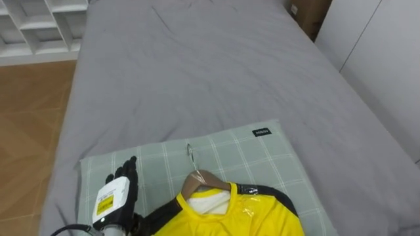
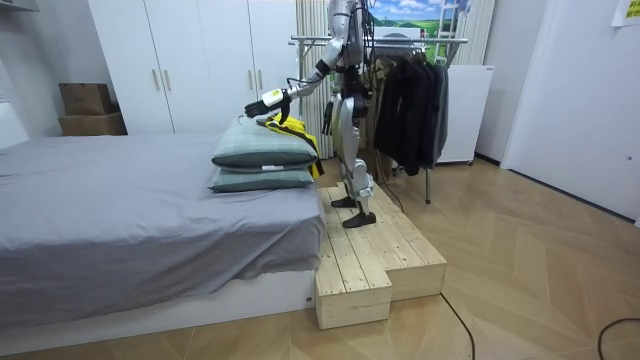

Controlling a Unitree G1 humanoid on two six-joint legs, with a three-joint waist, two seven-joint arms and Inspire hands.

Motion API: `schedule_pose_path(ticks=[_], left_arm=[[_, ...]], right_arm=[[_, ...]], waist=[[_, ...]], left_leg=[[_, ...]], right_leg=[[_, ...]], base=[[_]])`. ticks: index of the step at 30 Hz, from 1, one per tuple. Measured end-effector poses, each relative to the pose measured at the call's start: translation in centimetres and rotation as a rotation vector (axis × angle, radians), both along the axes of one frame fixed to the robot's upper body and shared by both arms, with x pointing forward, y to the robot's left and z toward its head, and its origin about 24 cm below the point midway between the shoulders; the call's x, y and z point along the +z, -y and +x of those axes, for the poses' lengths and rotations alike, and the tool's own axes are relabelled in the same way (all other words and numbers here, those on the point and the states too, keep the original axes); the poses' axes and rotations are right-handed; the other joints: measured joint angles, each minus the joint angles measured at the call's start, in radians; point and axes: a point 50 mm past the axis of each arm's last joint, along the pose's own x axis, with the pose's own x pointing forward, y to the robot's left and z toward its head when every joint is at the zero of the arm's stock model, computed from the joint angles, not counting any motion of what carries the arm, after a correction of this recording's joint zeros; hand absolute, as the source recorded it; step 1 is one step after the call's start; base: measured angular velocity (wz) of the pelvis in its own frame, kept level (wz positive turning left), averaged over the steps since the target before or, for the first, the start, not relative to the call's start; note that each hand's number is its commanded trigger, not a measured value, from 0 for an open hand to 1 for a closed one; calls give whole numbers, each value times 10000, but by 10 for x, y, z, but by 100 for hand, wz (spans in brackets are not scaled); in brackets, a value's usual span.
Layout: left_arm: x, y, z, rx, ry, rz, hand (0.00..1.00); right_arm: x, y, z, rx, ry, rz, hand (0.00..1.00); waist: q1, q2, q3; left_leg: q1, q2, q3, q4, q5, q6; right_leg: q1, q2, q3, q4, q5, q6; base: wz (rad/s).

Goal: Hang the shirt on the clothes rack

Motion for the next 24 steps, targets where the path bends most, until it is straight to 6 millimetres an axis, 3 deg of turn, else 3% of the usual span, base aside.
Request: schedule_pose_path(ticks=[5, 10, 17, 24], left_arm=[[-2, 8, -1, -427, -179, 75, 0], [-14, 16, -8, -845, -952, 65, 0], [-16, 22, -10, -1373, -1349, 99, 0], [-15, 38, -8, -2191, -1624, -115, 0]], right_arm=[[0, -1, -1, 42, -38, 51, 0], [0, -1, 0, 96, -29, 200, 0], [0, -2, 0, 108, 13, 345, 0], [1, -1, 2, 281, 51, 475, 0]], waist=[[-5, -68, 63], [-76, -76, 74], [-242, -12, 69], [-247, 137, 10]], left_leg=[[-27, -1, -21, 2, 1, -2], [-54, -5, -40, 13, 1, -2], [-175, -13, -79, 22, 32, -10], [-163, -7, -73, 19, 34, -11]], right_leg=[[-11, -3, -18, 2, 0, 0], [-21, -21, -120, 7, -1, 0], [-128, -35, -157, 12, 0, 0], [-117, -27, -146, 10, 0, -1]], base=[[0], [1], [1], [0]])
